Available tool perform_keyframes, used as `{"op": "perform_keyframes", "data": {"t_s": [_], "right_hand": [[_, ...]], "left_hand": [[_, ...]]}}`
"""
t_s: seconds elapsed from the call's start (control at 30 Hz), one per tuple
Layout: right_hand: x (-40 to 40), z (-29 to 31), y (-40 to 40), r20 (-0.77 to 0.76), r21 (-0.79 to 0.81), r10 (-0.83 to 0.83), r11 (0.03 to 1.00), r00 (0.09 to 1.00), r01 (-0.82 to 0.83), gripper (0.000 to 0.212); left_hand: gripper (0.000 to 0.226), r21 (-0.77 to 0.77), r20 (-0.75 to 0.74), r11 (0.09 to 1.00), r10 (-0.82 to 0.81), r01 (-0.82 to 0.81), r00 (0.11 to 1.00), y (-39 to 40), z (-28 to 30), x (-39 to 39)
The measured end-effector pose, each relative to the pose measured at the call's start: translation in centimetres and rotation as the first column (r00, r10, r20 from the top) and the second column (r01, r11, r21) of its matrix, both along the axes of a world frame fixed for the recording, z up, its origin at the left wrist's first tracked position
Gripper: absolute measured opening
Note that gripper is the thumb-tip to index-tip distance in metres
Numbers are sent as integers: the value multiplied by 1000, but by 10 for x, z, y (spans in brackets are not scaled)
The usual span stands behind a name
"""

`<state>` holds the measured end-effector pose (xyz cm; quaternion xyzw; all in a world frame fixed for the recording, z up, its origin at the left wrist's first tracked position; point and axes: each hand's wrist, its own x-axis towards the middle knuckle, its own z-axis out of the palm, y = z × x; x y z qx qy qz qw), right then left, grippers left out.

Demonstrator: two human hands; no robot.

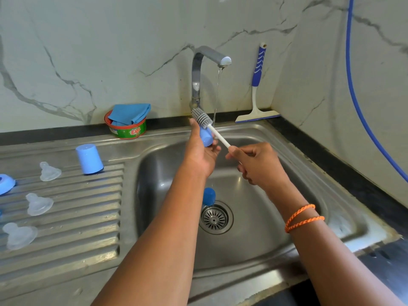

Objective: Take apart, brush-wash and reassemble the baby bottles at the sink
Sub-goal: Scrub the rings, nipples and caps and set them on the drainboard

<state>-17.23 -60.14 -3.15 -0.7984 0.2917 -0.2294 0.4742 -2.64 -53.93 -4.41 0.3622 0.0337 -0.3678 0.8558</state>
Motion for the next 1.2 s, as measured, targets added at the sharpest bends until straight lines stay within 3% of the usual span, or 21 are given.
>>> {"op": "perform_keyframes", "data": {"t_s": [0.1, 0.23, 0.3, 0.57, 0.77, 0.93, 1.03, 1.2], "right_hand": [[-10, 7, -7, -85, 131, 89, 988, 992, -77, 31], [-28, 16, -17, -165, 176, 183, 972, 969, -154, 31], [-28, 15, -17, -177, 156, 164, 978, 971, -137, 31], [3, -7, -1, -4, -87, -117, 989, 993, 116, 30], [-12, 7, -12, -119, 101, 42, 994, 992, -30, 30], [-31, 18, -21, -153, 148, 135, 983, 979, -112, 32], [-20, 10, -19, -114, 84, 32, 996, 993, -23, 32], [-5, -3, -11, -18, -89, -119, 989, 993, 117, 32]], "left_hand": [[41, -77, -71, 993, 85, -91, 994, 6, 1, 5], [60, -120, -113, 976, 169, -183, 979, 15, -3, 20], [65, -109, -93, 979, 164, -174, 982, 17, -6, 25], [40, -11, -62, 1000, 9, -10, 998, 2, -2, -1], [54, -162, -106, 986, 18, -35, 994, 7, -3, 11], [10, -117, 6, 993, 23, -22, 1000, 13, -2, 12], [14, -63, -12, 997, -50, 49, 999, 11, -4, 7], [40, -43, -24, 991, -129, 128, 991, 6, -2, -4]]}}
